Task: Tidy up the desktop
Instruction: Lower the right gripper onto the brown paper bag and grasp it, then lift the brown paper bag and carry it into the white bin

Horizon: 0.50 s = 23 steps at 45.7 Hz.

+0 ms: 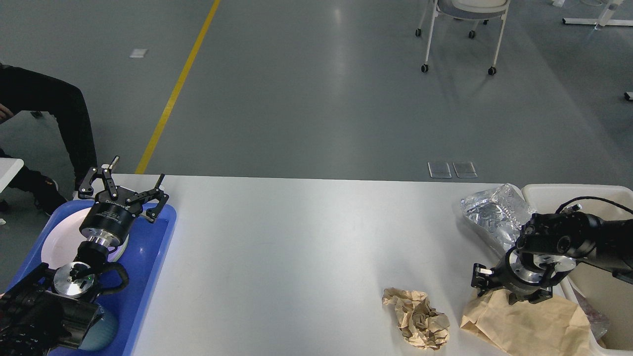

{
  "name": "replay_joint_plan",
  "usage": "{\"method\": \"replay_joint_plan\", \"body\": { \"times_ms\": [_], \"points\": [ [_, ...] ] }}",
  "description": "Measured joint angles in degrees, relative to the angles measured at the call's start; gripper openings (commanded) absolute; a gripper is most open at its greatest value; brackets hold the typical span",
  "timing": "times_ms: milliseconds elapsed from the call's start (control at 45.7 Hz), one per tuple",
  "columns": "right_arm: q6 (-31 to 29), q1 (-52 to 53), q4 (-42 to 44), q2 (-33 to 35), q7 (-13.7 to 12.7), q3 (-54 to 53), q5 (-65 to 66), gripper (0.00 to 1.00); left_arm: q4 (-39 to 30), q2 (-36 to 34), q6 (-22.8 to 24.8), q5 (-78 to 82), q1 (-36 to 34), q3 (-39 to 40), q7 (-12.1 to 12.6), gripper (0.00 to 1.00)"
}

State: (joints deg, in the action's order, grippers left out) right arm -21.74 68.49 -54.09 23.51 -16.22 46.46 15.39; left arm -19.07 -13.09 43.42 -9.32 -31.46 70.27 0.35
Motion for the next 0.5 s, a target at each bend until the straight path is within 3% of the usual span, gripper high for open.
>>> {"method": "replay_joint_plan", "body": {
  "times_ms": [197,503],
  "points": [
    [-0.64,0.60,-1.85,0.73,-0.30,1.02,0.13,0.00,0.00,0.00,0.00,0.00,0.00,0.01,0.00,0.96],
    [-10.54,13.94,-13.17,9.46,-0.32,4.36,0.36,0.00,0.00,0.00,0.00,0.00,0.00,0.01,0.00,0.96]
  ]
}}
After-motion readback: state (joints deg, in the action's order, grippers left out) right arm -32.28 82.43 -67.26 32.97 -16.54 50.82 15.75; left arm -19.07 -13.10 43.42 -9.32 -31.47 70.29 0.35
